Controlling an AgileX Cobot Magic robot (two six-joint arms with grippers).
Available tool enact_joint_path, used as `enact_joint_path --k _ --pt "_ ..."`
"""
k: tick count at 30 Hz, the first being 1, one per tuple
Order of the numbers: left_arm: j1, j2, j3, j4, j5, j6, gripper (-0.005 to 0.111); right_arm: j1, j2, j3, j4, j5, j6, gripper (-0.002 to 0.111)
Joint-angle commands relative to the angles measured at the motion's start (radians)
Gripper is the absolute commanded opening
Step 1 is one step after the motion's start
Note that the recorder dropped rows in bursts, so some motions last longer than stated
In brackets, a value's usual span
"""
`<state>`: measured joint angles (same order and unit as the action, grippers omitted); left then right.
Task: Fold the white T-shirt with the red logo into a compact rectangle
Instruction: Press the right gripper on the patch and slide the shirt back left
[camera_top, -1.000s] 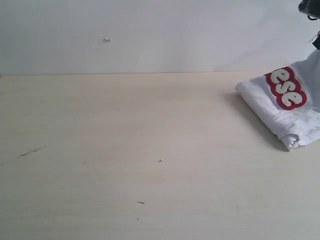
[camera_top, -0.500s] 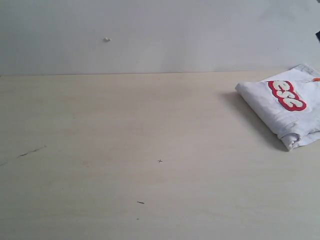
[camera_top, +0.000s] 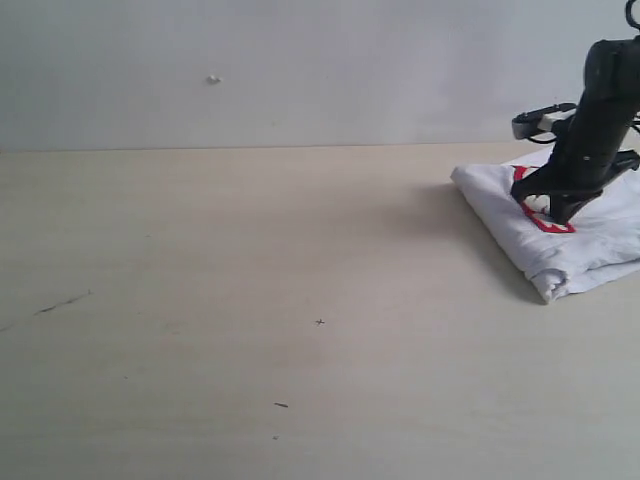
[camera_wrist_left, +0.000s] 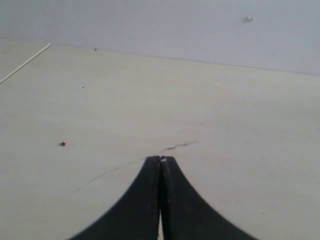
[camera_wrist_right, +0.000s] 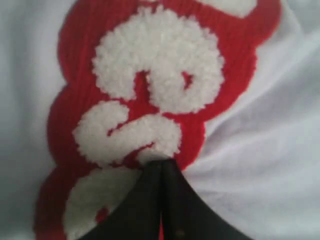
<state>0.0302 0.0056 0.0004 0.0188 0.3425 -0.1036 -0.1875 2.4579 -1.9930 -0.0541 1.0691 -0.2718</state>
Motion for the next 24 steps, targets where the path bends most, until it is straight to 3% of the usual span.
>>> enact_joint_path --k 1,7,12,18,24 --pt "0.003 -0.006 0.000 -0.004 -0.007 -0.003 0.000 0.149 0.053 0.064 0.158 0.017 0.002 0.000" --pt "0.003 -0.006 0.000 -0.004 -0.007 -0.003 0.000 0.394 0.053 0.073 0.510 -0.040 -0.024 0.000" --pt "0.003 -0.006 0.000 -0.004 -0.007 -0.003 0.000 0.514 0.053 0.073 0.512 -0.077 -0.014 0.000" --pt "0.003 -0.006 0.000 -0.004 -0.007 -0.003 0.000 0.539 -0.023 0.073 0.464 -0.140 0.016 0.000" --pt "0.003 -0.006 0.000 -0.004 -0.007 -0.003 0.000 0.494 -0.137 0.085 0.175 -0.205 0.218 0.000"
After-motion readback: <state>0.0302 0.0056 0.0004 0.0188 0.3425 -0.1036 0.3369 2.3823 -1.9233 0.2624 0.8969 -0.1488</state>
